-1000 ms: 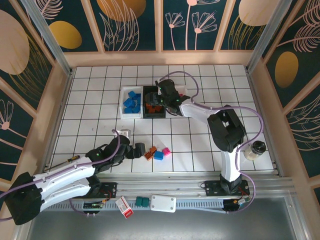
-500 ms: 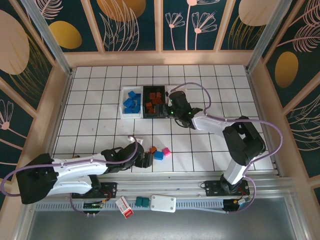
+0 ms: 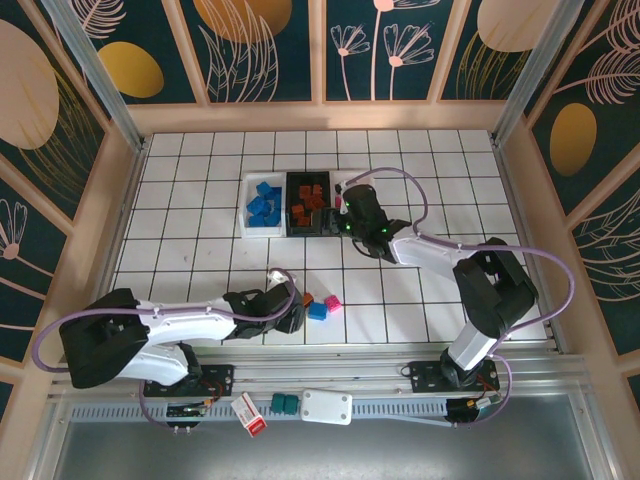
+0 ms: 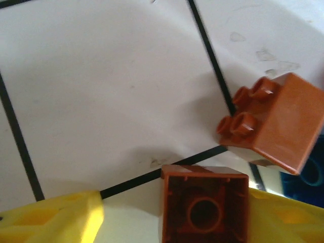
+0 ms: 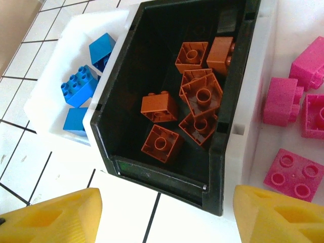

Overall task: Sort the legos into containers by color
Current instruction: Pick up the lego from the middle-left of the table, then place the lego in the container.

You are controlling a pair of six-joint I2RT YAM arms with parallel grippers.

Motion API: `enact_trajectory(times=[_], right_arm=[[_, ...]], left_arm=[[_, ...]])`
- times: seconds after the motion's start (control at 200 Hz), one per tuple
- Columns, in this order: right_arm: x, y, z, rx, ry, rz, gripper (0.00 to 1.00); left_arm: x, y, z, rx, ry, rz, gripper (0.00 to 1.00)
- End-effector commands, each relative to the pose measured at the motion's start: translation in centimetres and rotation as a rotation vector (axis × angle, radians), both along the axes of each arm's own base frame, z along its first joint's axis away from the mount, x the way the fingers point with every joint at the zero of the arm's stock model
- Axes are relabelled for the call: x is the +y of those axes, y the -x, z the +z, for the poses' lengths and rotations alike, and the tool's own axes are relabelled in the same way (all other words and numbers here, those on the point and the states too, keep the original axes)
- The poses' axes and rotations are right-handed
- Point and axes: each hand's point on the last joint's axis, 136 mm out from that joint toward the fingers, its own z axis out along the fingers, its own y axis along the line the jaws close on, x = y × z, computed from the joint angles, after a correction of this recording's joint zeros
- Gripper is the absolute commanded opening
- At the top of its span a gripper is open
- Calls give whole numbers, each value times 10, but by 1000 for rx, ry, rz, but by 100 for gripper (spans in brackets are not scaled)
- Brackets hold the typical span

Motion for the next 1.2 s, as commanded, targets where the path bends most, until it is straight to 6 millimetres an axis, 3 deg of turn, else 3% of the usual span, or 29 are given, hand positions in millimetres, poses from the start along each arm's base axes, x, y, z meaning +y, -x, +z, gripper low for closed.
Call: enact_trajectory(times=[0.0, 0.205, 0.295, 0.38, 0.525, 0.636, 0.726, 0.831, 0.956, 1.076, 1.116, 1.191], right_arm=[[-6, -2, 9, -26, -21, -29, 70], [-10, 3, 8, -22, -24, -34, 70], [-13, 7, 8, -20, -32, -34, 70], [-18, 13, 7, -18, -35, -40, 70], [-26, 22, 4, -12, -43, -54, 70], [-32, 29, 0, -3, -49, -65, 70], [-37, 36, -3, 6, -54, -69, 70], [-43, 47, -9, 19, -51, -69, 70], [-49, 63, -18, 36, -41, -57, 70], [-52, 80, -27, 54, -23, -36, 70], [-54, 86, -30, 59, -16, -28, 70], [-54, 96, -34, 67, -10, -7, 70]], left_arm=[[-34, -7, 2, -9, 105, -53, 55], [-28, -10, 14, -39, 118, -23, 36], [-23, -15, 32, -83, 134, 7, 33], [-21, -26, 63, -167, 164, 38, 33], [-12, -61, 116, -300, 209, 114, 33], [-7, -100, 139, -354, 257, 164, 32], [-18, -130, 154, -388, 257, 168, 32], [-31, -166, 158, -392, 258, 184, 31], [-32, -211, 157, -396, 237, 234, 29], [-31, -248, 145, -375, 218, 276, 29], [-30, -259, 130, -352, 193, 288, 30], [-32, -276, 122, -336, 185, 299, 33]])
